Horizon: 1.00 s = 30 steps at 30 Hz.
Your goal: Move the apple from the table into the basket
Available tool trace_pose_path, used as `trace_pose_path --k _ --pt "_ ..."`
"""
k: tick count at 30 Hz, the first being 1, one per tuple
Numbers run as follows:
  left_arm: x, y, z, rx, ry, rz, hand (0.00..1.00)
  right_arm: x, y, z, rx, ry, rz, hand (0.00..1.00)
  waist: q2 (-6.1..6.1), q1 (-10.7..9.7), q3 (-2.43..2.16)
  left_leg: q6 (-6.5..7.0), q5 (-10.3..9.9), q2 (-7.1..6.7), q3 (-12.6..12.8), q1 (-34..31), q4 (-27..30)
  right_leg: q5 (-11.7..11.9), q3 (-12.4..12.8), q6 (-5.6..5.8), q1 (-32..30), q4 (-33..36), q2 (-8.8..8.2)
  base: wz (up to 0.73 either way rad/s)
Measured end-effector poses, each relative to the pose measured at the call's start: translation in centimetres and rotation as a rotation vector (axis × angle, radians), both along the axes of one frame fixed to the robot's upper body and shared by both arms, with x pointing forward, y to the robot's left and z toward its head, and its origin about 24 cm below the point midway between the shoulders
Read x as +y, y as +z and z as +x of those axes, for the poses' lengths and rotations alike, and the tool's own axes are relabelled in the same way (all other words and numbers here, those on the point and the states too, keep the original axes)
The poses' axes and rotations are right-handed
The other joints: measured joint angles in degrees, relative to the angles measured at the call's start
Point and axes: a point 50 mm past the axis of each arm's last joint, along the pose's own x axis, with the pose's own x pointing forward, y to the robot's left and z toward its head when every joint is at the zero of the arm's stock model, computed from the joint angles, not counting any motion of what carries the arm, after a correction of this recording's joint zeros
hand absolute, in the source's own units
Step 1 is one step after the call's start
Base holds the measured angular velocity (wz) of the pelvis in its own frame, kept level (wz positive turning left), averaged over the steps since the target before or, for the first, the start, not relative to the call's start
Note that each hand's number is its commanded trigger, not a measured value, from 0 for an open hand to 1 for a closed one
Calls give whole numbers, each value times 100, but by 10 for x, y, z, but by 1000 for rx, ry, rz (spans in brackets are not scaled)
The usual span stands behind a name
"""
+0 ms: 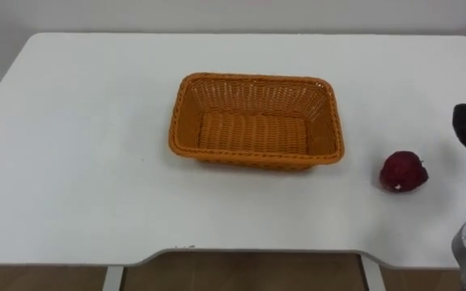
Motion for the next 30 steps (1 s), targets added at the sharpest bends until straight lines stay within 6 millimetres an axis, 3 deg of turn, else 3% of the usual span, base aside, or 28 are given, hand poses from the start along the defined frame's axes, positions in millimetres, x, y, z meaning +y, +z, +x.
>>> trace_pose_path --k 6,12,22,30 --pt "0 0 0 4 -3 -14 0 8 -8 0 71 102 -14 0 -20 2 -6 0 0 2 -6 -22 0 0 -14 0 -16 -1 -3 0" --pt "-1 0 0 7 -9 -20 0 23 -16 4 123 220 1 0 -77 13 -45 0 0 3 -6 -17 3 2 -23 -2 -9 -9 -5 0" --pt "-2 -1 -1 14 -10 -42 0 30 -35 5 238 316 29 0 -4 70 -8 -1 0 3 -49 11 5 10 -92 -3 42 -16 -16 1" --pt "-3 -1 2 10 -18 -61 0 33 -51 3 316 343 45 0 2 154 -16 -2 1 0 -74 8 4 10 -138 -4 52 -16 -21 1"
